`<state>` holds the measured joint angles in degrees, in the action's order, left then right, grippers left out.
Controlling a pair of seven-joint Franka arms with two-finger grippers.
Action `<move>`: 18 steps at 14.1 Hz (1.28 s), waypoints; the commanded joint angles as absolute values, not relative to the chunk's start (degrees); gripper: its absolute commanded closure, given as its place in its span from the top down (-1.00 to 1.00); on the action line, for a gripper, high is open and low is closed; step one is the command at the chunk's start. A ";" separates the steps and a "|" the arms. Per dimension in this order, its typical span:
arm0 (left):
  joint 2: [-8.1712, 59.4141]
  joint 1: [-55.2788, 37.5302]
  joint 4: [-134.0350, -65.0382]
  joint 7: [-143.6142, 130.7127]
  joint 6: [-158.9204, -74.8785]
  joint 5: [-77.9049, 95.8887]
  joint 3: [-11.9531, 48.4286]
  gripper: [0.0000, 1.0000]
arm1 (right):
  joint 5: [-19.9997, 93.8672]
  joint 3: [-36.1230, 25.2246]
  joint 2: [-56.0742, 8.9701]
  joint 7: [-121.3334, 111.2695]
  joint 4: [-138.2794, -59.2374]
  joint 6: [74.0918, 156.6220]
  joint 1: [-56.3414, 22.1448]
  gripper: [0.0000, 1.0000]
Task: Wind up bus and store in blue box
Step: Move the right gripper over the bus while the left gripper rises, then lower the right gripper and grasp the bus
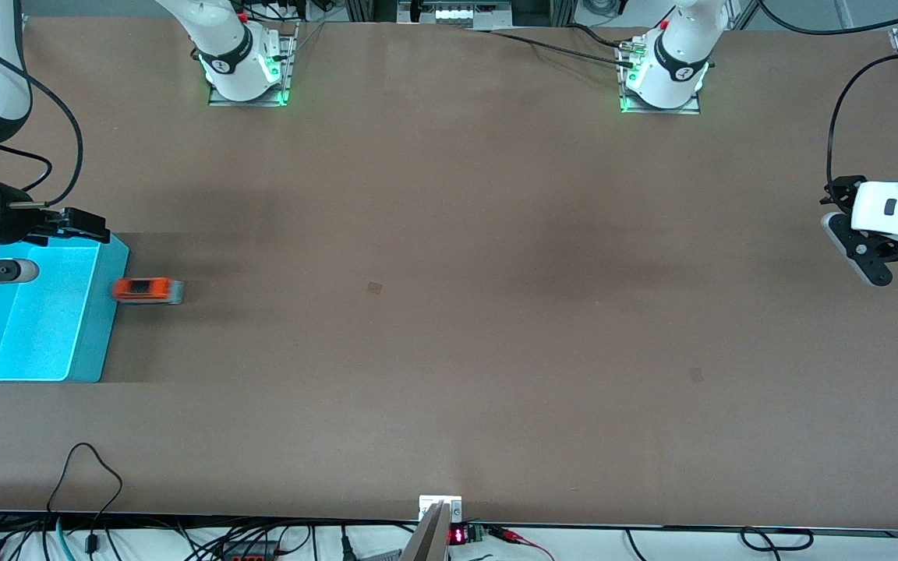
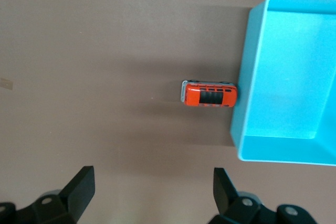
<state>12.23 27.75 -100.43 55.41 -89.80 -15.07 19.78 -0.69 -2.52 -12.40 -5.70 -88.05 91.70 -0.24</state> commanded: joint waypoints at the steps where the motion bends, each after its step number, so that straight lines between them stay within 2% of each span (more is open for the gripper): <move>1: 11.95 28.04 -96.95 47.23 -84.74 -15.56 22.32 1.00 | -0.44 -2.46 -11.95 -6.42 -88.33 91.23 -0.26 1.00; 8: 10.81 27.60 -89.74 19.26 -79.55 -11.16 31.18 1.00 | 0.00 -2.29 -14.15 -16.42 -89.29 89.91 -2.02 1.00; 11: 10.99 27.42 -89.30 16.19 -79.45 -8.89 32.78 1.00 | 0.00 -2.64 -14.24 -21.34 -94.02 91.05 -0.10 1.00; 15: 13.35 22.43 -83.07 0.03 -79.10 -8.17 33.93 1.00 | -0.44 -2.20 -14.06 -40.90 -103.60 100.43 3.76 1.00; 18: 13.45 20.66 -82.79 -0.97 -79.01 -7.91 33.93 1.00 | -3.06 3.14 -14.24 -57.96 -108.88 111.23 9.82 1.00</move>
<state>11.60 21.66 -85.43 0.56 -80.61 -8.00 33.58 -1.23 -1.24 -15.66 -48.89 -104.87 105.65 5.30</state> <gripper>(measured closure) 0.000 0.000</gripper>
